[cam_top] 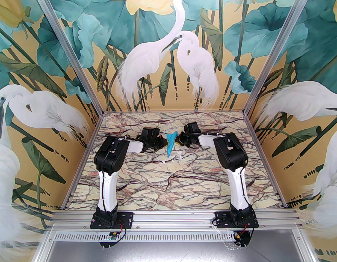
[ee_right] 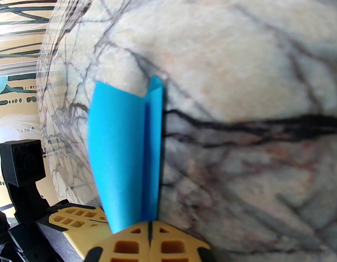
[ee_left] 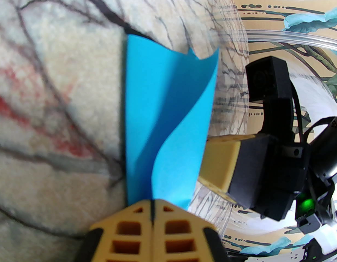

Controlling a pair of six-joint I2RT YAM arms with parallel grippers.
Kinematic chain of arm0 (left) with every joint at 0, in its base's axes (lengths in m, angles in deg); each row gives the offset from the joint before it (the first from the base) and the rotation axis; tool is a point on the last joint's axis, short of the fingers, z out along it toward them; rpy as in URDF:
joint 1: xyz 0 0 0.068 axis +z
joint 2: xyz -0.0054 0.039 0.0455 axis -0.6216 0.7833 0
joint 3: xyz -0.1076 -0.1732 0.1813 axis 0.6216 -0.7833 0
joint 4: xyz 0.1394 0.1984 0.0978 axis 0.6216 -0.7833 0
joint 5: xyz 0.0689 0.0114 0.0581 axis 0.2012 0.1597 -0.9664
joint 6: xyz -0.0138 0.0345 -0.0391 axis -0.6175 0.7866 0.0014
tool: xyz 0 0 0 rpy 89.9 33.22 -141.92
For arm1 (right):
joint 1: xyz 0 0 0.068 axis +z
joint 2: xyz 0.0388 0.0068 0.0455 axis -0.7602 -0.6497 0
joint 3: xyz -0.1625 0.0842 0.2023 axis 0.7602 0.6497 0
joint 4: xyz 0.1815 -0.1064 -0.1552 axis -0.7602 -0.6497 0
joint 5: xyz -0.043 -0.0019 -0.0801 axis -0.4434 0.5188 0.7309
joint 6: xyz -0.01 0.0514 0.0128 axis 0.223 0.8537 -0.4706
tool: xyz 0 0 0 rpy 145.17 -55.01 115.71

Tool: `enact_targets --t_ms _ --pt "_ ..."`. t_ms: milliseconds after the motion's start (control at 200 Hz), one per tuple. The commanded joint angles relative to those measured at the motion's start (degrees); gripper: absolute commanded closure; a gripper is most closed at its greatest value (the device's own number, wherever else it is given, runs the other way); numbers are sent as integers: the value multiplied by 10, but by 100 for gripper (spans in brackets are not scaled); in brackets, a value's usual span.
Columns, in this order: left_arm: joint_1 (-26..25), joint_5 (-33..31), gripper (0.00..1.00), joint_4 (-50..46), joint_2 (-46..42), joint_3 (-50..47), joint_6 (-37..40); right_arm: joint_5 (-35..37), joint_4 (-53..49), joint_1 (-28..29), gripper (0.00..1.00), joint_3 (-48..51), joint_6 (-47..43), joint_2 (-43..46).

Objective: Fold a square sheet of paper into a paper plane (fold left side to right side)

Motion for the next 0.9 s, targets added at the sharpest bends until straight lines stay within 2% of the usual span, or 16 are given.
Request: enact_targets --t_ms 0,195,460,895 --pt "-3 -5 97 -12 10 5 4 -17 3 9 100 -16 12 -22" --pt "-3 -5 96 -9 8 4 3 48 -134 21 100 -69 -24 -44" --pt "4 -13 97 -15 -11 3 7 93 -250 29 100 -115 -59 -72" --pt "13 -17 96 -26 -9 15 14 94 -252 35 100 -119 -69 -72"
